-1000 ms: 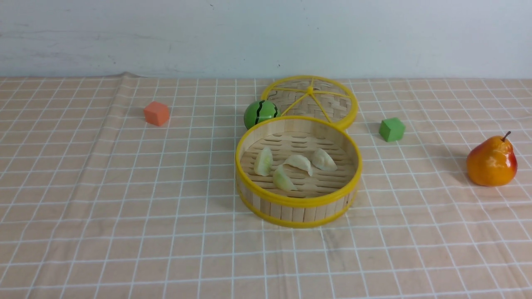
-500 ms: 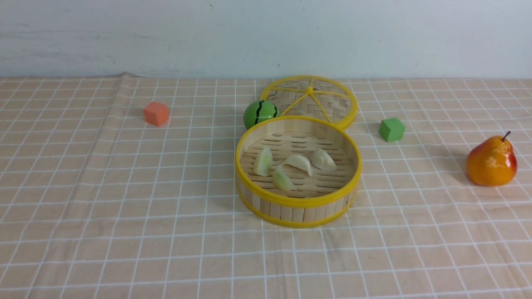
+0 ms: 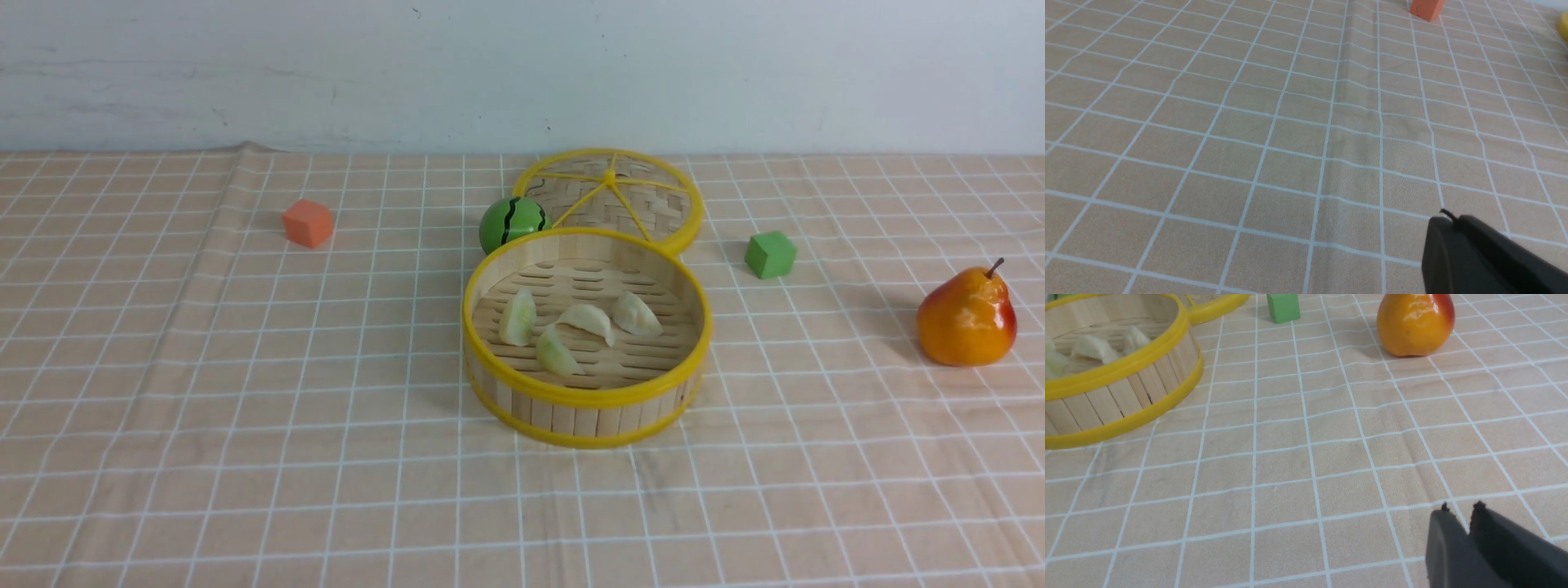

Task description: Put the dumplings into the steamer on the table with the brown tablecloth.

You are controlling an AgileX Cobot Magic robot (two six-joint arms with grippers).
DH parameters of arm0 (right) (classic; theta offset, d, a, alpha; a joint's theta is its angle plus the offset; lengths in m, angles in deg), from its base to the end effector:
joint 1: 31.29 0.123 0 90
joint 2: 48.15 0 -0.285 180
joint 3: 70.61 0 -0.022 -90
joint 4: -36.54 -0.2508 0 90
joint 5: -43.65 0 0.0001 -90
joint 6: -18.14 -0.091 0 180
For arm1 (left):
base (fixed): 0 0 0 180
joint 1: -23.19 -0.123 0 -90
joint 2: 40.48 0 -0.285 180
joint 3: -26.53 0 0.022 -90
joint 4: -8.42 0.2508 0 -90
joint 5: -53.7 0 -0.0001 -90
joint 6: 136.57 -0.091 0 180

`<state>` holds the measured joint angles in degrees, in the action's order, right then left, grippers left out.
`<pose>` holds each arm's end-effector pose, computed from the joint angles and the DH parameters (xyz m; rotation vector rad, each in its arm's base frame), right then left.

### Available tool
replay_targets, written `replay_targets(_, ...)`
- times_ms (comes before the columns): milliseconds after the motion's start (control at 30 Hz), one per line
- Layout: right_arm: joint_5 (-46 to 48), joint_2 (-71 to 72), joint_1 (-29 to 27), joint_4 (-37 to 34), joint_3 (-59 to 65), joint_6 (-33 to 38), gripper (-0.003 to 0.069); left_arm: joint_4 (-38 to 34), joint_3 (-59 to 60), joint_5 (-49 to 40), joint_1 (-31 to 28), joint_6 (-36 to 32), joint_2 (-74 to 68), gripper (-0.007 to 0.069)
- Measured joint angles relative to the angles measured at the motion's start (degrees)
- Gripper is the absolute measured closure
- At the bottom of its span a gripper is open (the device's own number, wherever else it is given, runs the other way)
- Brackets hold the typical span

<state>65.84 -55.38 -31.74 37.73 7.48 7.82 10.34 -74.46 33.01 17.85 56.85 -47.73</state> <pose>0.0522 -0.0011 0.1738 0.1636 1.8703 0.0979 0.0528 0.0060 0.1707 -0.2835 1.8453 -0.0648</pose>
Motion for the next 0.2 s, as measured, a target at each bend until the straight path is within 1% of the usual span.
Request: replay_targets(200, 0.00, 0.00, 0.00, 0.00, 0.00, 0.00, 0.0561, 0.05, 0.00, 0.00, 0.00, 0.00, 0.00, 0.0629)
